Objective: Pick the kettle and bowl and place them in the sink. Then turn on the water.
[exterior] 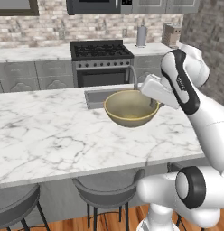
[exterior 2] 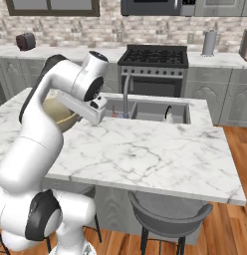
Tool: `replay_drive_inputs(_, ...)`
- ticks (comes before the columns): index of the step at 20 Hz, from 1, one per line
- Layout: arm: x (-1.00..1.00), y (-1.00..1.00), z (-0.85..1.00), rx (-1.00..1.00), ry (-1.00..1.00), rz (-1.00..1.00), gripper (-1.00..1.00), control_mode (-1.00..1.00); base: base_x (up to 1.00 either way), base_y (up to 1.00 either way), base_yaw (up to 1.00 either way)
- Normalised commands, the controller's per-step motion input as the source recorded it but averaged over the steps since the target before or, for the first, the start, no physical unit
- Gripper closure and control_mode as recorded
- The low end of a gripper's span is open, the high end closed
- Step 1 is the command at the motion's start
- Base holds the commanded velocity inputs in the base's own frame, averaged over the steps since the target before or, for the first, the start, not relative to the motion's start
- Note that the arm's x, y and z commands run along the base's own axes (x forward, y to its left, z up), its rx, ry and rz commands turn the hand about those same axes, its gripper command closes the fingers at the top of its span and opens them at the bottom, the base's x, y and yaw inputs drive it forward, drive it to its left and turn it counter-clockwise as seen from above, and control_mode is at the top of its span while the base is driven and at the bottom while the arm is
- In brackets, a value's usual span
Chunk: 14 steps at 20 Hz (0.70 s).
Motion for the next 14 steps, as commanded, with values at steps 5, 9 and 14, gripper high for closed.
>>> replay_drive_inputs(5,-0.53,0.0,0.0,0.0,-0.08,0.07,1.0,-1.0,0.0,0.0,0.0)
replay_drive_inputs(9,-0.5,0.0,0.0,0.0,-0.04,0.05,1.0,-1.0,0.0,0.0,0.0)
replay_drive_inputs(14,-0.35,0.0,0.0,0.0,-0.01,0.02,1.0,-1.0,0.0,0.0,0.0)
